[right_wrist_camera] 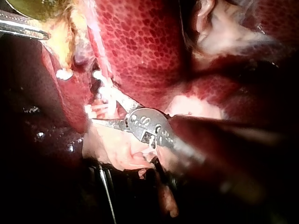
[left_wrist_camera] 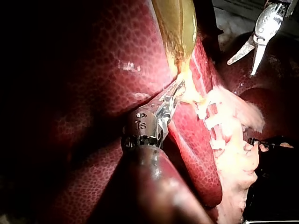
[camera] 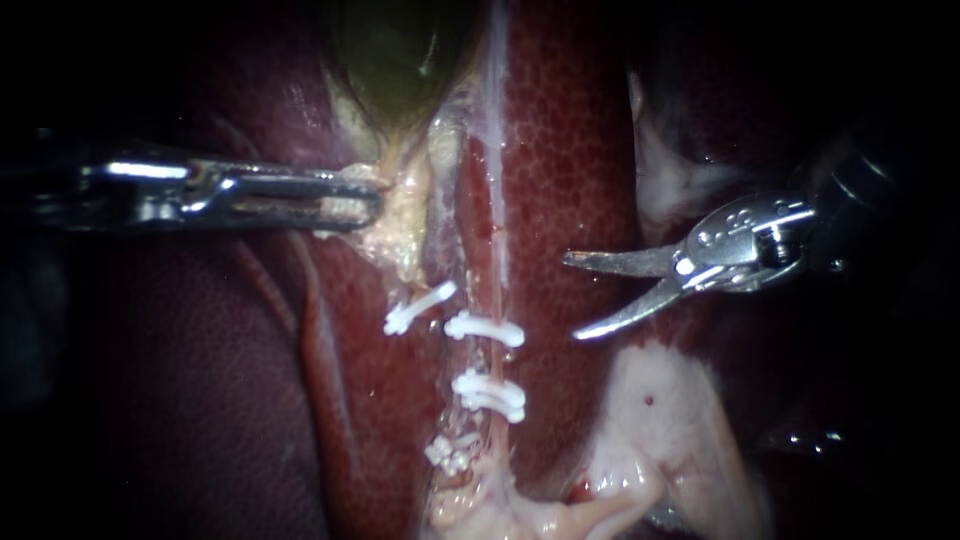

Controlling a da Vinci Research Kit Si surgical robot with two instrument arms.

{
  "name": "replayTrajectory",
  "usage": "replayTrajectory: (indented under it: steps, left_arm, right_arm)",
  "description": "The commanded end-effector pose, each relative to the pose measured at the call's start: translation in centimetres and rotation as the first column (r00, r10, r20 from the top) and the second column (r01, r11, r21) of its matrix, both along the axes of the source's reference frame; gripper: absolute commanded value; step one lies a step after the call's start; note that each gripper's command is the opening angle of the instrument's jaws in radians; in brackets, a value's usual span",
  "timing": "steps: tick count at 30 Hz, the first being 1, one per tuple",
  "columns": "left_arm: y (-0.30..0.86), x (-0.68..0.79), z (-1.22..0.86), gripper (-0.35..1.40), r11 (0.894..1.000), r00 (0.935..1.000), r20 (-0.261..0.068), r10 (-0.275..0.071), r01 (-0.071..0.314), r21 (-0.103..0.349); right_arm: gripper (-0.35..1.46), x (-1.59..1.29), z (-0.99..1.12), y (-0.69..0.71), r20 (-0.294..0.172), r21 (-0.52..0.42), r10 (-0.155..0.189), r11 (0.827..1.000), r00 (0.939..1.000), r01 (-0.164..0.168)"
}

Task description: Go to the cutting position right tube

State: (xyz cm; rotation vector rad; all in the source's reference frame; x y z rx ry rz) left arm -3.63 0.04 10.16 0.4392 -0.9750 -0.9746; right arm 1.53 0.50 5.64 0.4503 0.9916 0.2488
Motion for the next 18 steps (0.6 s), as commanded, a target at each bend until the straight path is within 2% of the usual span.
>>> replayTrajectory:
  steps: [1, 4, 9, 18]
  left_arm:
    - [0.04, 0.05, -0.05, -0.35, 1.000, 0.9999, 0.004, -0.010, 0.010, -0.001]
    - [0.17, 0.19, -0.21, -0.35, 0.999, 0.9996, 0.006, -0.027, 0.027, -0.019]
    - [0.31, 0.36, -0.38, -0.35, 0.998, 0.9991, 0.003, -0.042, 0.042, -0.039]
    - [0.32, 0.40, -0.41, -0.35, 0.998, 0.9989, 0.003, -0.048, 0.048, -0.045]
  right_arm:
    - [1.43, 0.00, 0.01, 0.00, 0.000, 0.000, 0.000, 1.000, 1.0000, 0.000]
    - [1.43, 0.00, 0.02, 0.00, 0.000, 0.000, 0.000, 1.000, 1.0000, 0.000]
    - [1.43, 0.00, 0.02, 0.00, 0.000, -0.001, 0.001, 1.000, 1.0000, -0.001]
    - [1.43, 0.02, 0.10, -0.06, -0.017, 0.009, -0.019, 1.000, 0.9997, 0.020]
